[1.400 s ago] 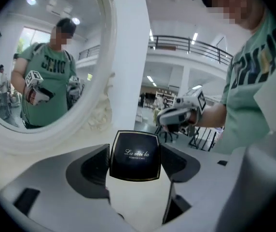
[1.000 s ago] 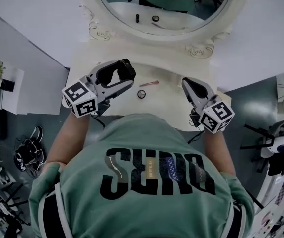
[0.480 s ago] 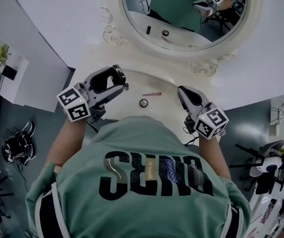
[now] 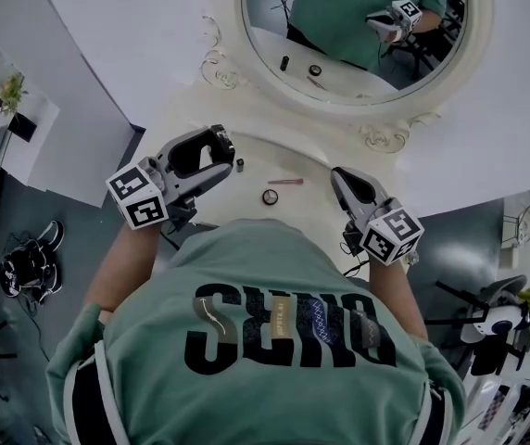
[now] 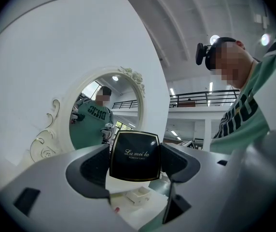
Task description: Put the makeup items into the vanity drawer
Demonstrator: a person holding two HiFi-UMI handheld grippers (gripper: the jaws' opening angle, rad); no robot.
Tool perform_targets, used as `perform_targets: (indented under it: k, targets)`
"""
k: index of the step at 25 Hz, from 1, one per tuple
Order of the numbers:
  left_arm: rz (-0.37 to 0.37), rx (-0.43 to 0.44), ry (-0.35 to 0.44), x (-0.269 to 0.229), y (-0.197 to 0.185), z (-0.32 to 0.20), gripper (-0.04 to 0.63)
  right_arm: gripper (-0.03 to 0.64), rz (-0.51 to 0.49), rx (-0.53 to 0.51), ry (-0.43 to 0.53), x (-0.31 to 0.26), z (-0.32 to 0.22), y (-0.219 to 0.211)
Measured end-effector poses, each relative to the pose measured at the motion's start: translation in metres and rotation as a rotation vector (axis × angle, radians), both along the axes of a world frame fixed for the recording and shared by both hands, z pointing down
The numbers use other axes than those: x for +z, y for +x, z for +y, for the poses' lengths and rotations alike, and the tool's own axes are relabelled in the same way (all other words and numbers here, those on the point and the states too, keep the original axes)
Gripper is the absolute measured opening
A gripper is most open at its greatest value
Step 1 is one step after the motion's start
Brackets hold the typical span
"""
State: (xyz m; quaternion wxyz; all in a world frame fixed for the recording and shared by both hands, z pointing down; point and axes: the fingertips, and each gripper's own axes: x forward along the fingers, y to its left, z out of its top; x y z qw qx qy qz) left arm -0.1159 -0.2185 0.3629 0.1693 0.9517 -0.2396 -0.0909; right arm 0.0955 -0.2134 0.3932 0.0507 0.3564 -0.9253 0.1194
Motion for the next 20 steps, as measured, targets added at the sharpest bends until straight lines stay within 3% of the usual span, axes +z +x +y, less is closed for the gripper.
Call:
perform_targets:
  k: [12, 20]
  targets:
    - [-0.033, 0.024, 0.003, 0.0, 0.011, 0.004, 0.334, 0.009, -0.022, 0.034, 0.0, -0.001, 0.004, 0.011]
    - [-0.128, 0.155, -0.034, 0.012, 0.081, -0.011, 0.334, 0.009, -0.041, 0.188, 0.046, -0.015, -0.001, 0.074]
